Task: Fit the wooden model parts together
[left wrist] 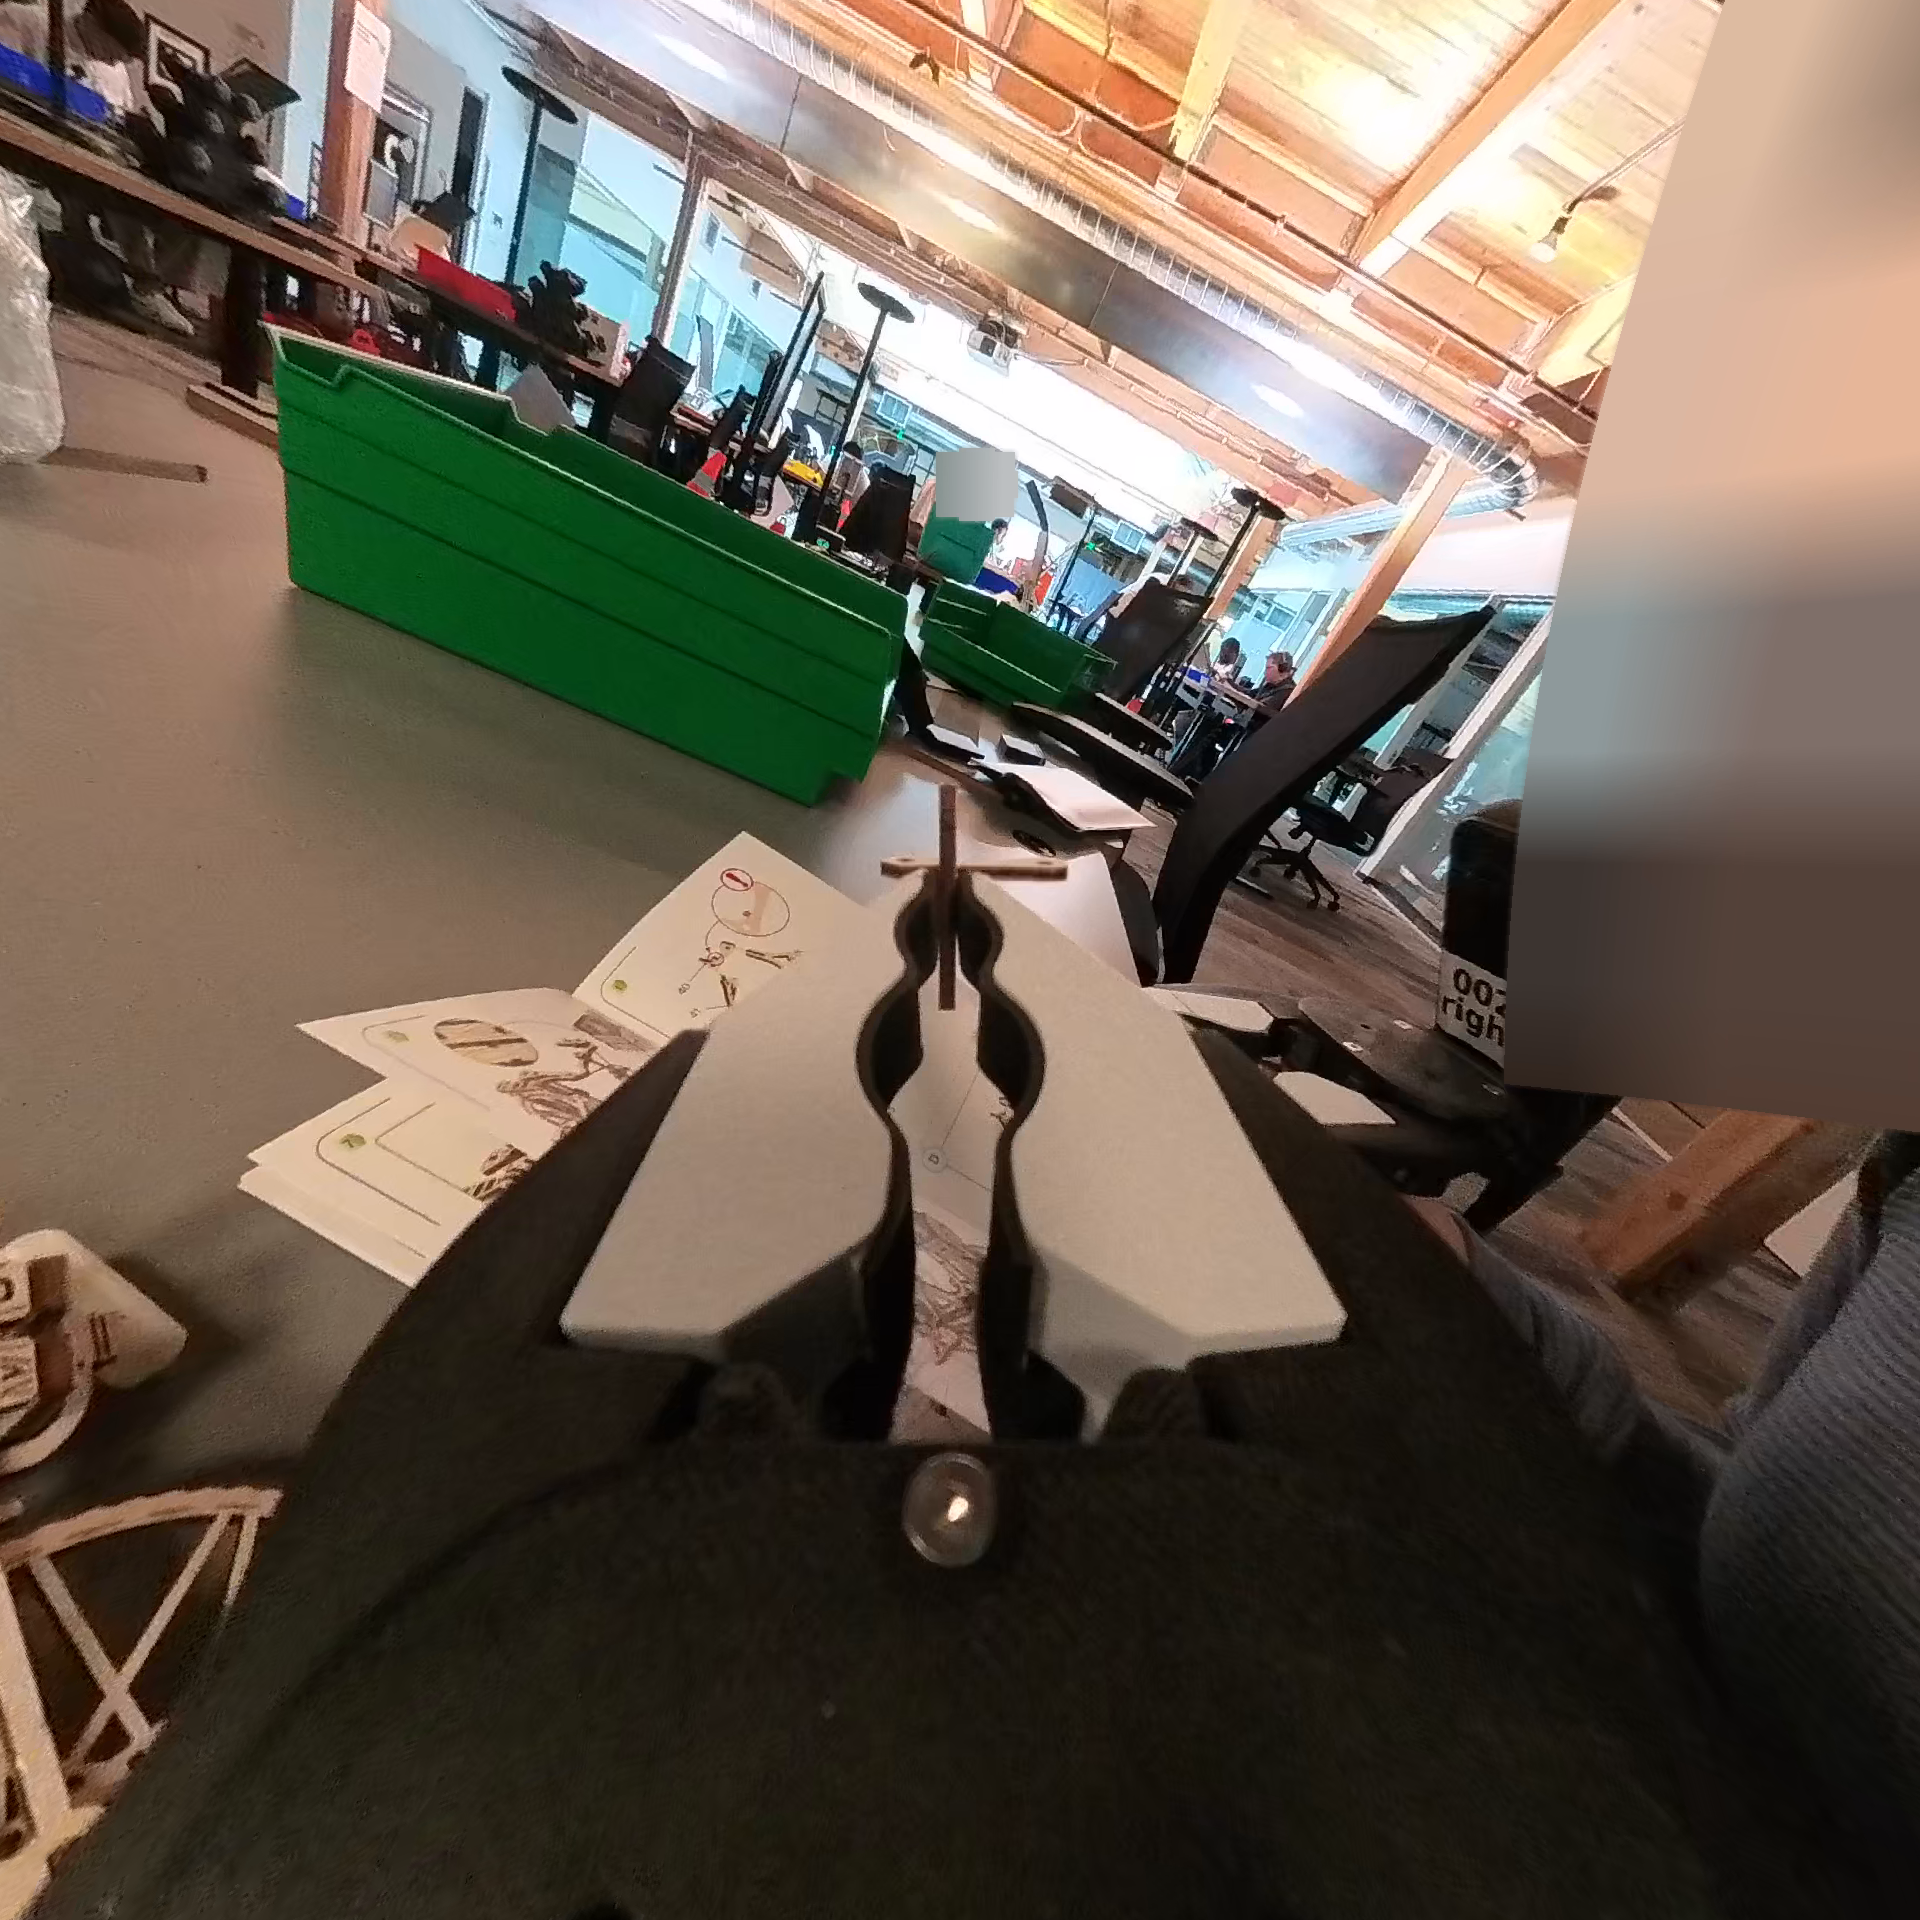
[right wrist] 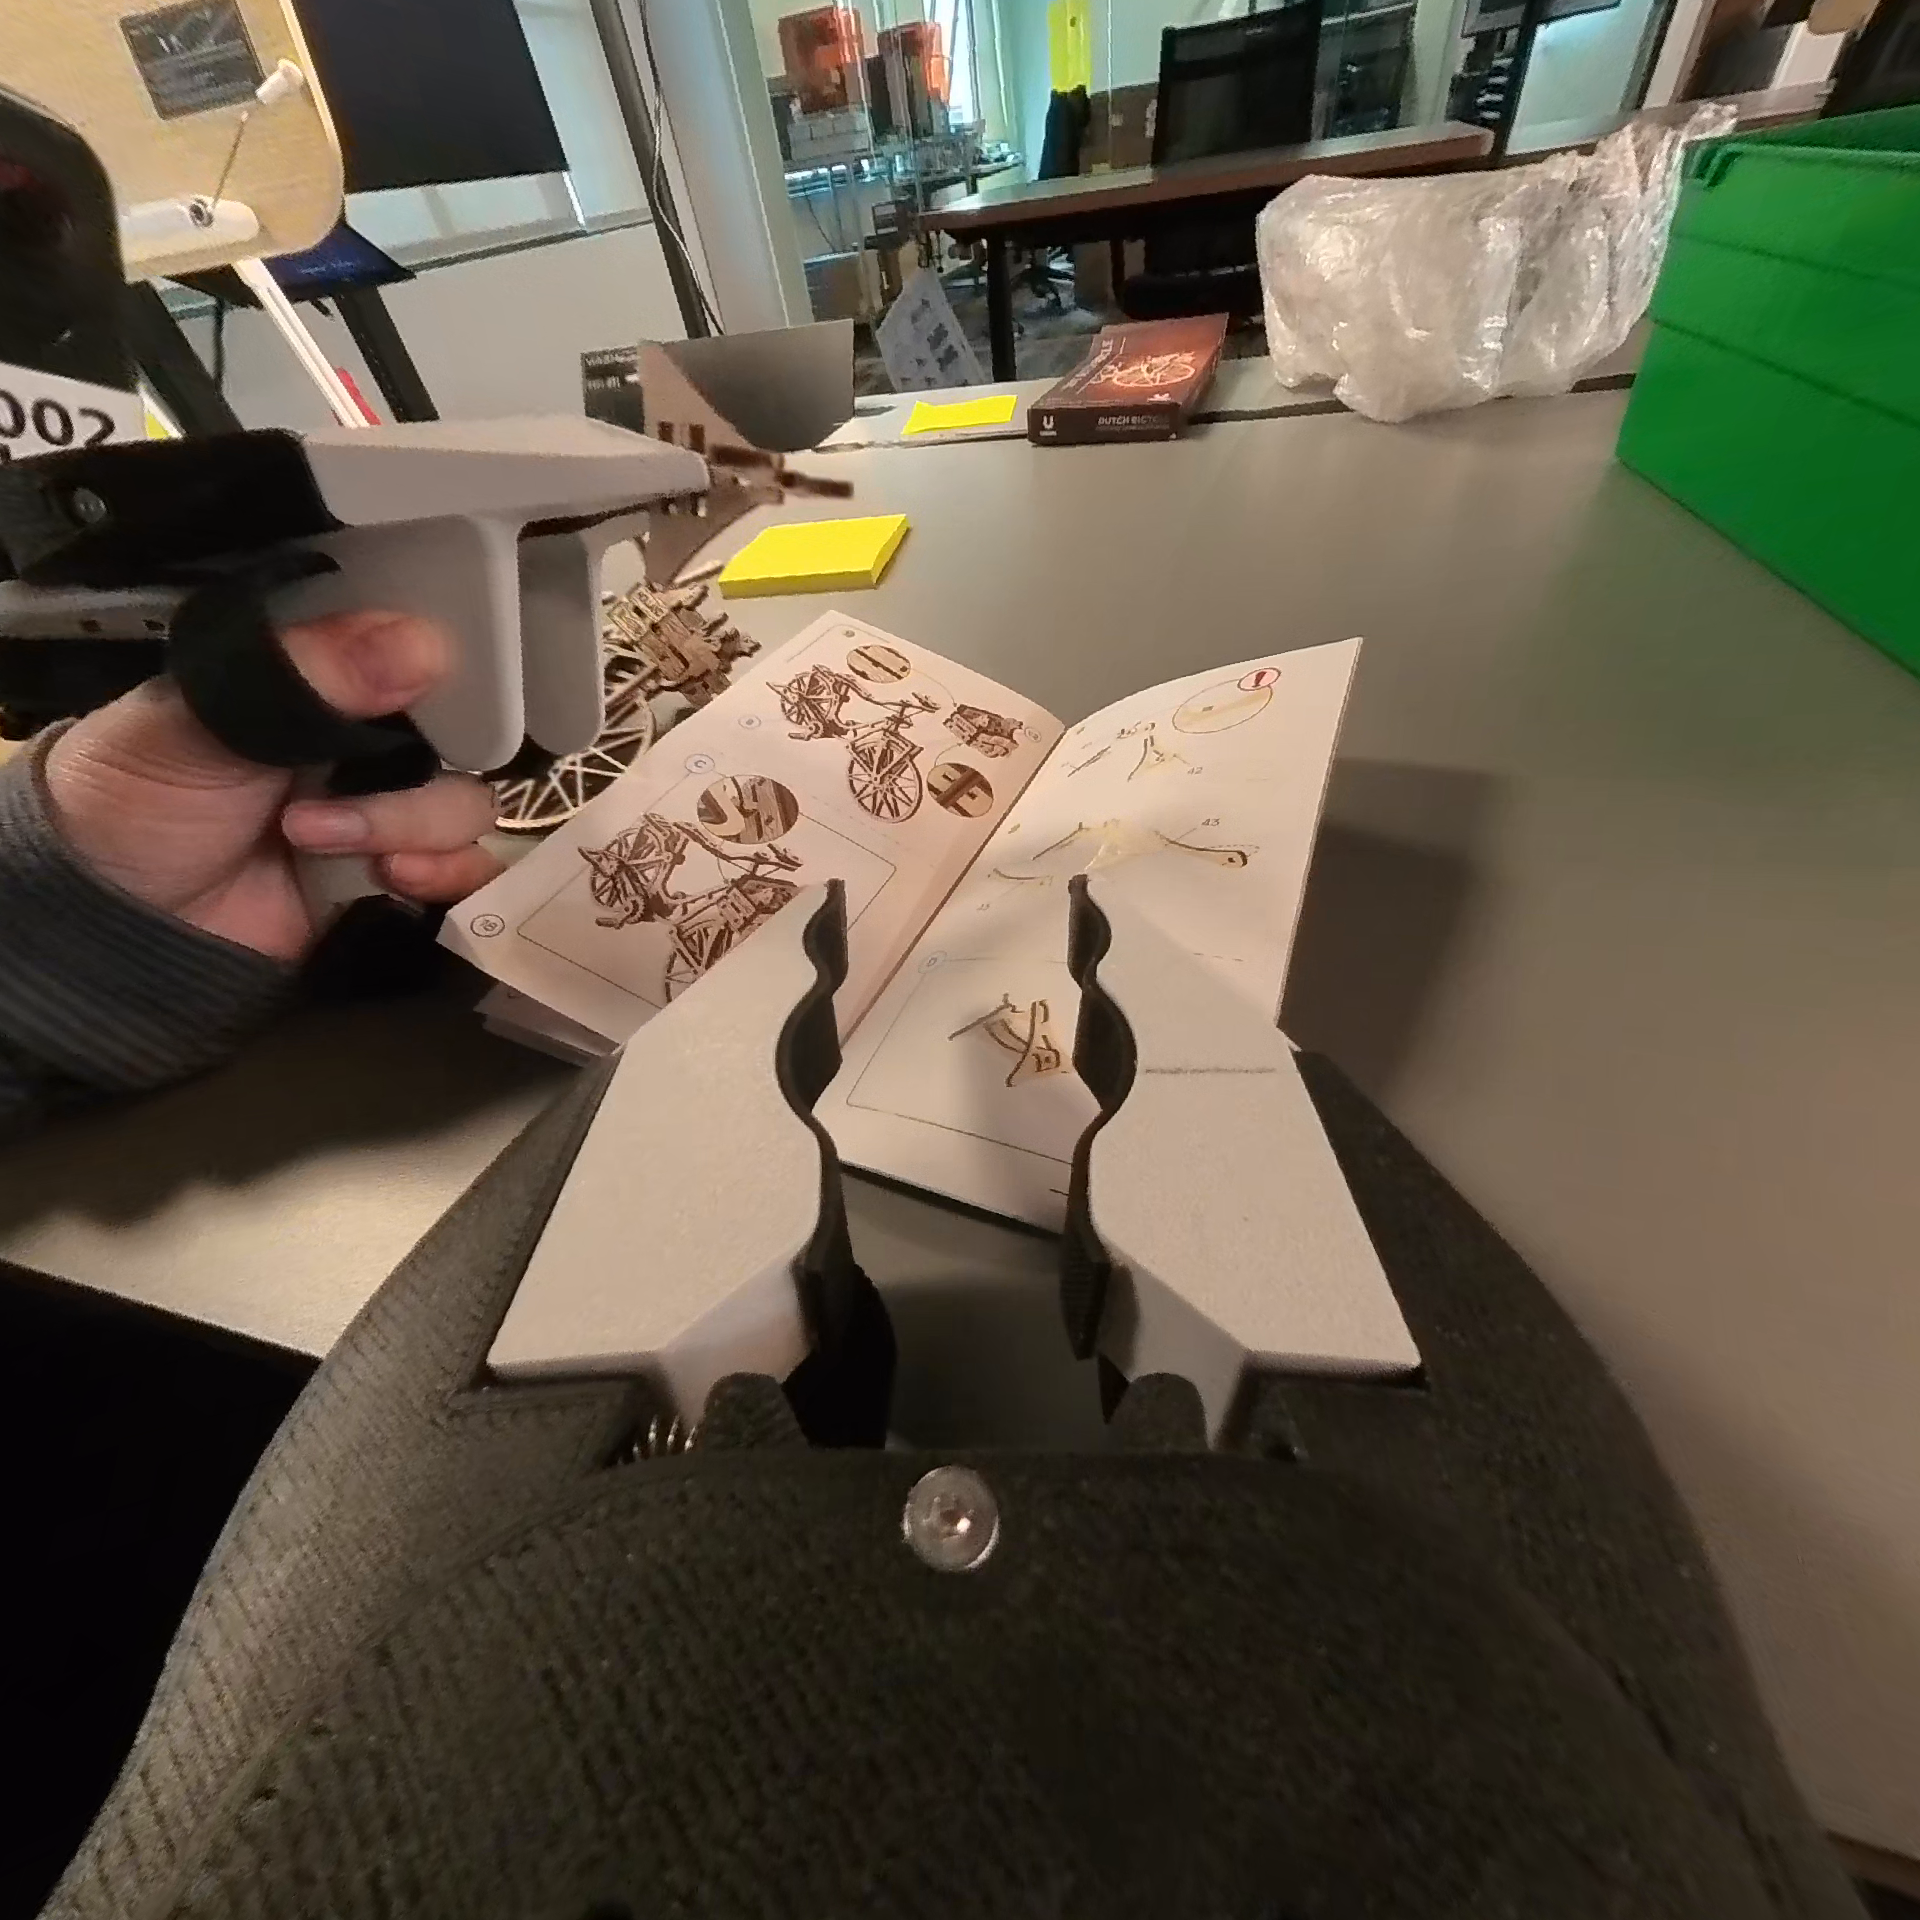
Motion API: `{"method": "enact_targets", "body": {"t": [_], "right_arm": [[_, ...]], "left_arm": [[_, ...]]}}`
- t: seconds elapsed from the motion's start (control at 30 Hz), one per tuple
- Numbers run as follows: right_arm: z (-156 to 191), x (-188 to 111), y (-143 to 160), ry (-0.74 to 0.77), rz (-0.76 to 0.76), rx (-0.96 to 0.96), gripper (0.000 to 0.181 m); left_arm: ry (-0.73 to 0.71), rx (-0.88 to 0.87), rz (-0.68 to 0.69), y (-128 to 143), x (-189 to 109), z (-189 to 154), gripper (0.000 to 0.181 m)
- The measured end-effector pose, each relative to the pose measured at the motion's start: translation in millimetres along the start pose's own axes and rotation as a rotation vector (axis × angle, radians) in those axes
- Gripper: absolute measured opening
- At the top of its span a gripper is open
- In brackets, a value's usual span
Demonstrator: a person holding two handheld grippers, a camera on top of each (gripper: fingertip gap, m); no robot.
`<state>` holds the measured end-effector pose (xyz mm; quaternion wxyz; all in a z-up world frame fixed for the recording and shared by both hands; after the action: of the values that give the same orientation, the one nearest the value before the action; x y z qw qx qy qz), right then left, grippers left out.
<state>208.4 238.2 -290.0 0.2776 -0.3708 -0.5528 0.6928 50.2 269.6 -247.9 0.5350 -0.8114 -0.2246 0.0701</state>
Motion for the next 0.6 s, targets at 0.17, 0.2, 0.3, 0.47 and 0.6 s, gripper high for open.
{"method": "enact_targets", "body": {"t": [0.17, 0.2, 0.3, 0.47, 0.6], "right_arm": [[-1.3, -0.3, -0.2, 0.0, -0.003, 0.01, 0.038], [-1.7, -0.4, -0.2, -0.001, -0.004, 0.014, 0.037], [-3.5, -0.7, -0.4, 0.001, -0.005, 0.024, 0.032], [-5.6, -0.2, -0.5, 0.015, 0.007, 0.02, 0.024], [-6.1, 0.1, -0.5, 0.024, 0.01, 0.007, 0.019]], "left_arm": [[-0.021, 0.02, -0.031, -1.9, -2.5, 0.3, 0.0], [-0.037, 0.039, -0.045, -3.0, -3.6, 0.2, 0.001], [-0.088, 0.12, -0.092, -6.5, -7.3, -1.2, 0.001], [-0.119, 0.232, -0.095, -7.2, -6.4, -5.7, 0.001], [-0.11, 0.257, -0.099, -7.1, -6.4, -7.8, 0.001]]}}
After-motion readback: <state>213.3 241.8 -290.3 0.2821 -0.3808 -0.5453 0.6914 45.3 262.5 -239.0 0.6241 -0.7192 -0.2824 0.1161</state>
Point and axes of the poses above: each gripper's, where its closed fingertips meet, x out along the fingers, y out of its underside, z = x × y across the jaws, the point moved 7 cm from there along -x, back along the fingers, and after that the axes turned 4 degrees about y, right-handed, at the moved point
